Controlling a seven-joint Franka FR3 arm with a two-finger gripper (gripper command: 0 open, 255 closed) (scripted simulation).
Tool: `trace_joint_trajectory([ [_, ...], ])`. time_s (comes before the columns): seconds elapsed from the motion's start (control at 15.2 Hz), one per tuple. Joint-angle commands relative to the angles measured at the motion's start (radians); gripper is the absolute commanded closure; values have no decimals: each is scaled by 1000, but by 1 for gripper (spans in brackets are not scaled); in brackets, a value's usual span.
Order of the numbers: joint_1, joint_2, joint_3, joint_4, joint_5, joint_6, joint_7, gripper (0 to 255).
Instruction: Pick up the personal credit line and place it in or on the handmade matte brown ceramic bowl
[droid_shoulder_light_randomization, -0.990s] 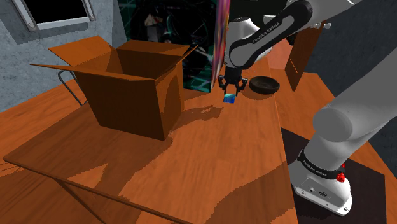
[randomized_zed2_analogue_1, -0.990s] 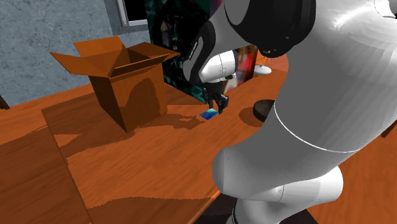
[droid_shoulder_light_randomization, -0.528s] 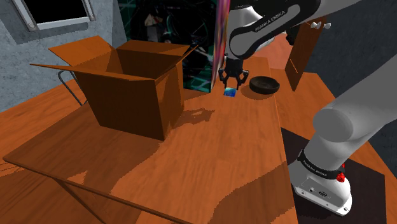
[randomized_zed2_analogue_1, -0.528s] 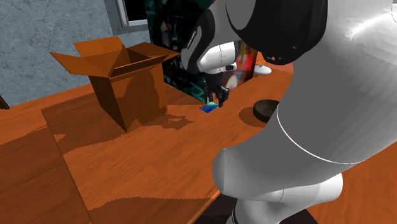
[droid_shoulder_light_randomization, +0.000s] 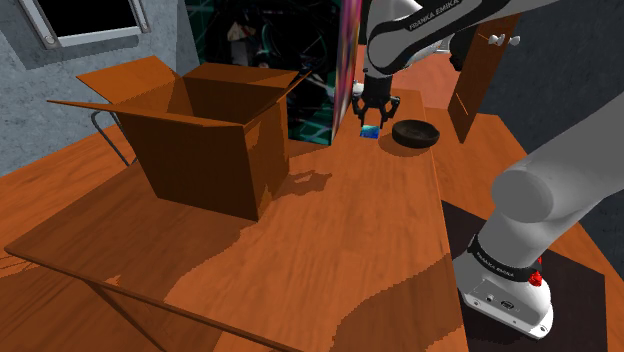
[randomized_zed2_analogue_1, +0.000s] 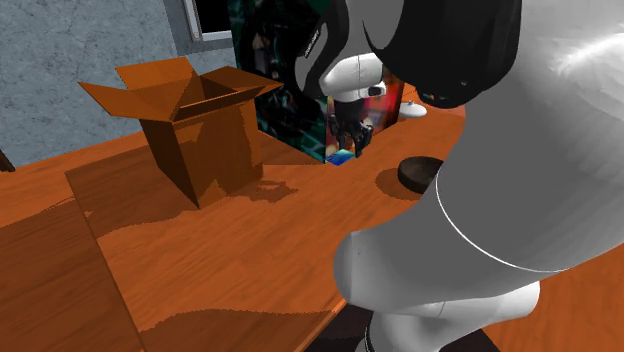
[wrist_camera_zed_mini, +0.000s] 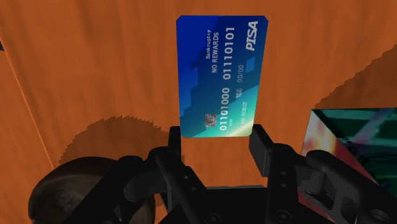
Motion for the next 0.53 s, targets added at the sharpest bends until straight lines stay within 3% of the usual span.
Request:
trace_joint_trajectory([
  [0.0, -19, 4, -30, -1, -9, 9, -44, 255],
  [0.46, -98, 54, -149, 46, -43, 28, -216, 255],
])
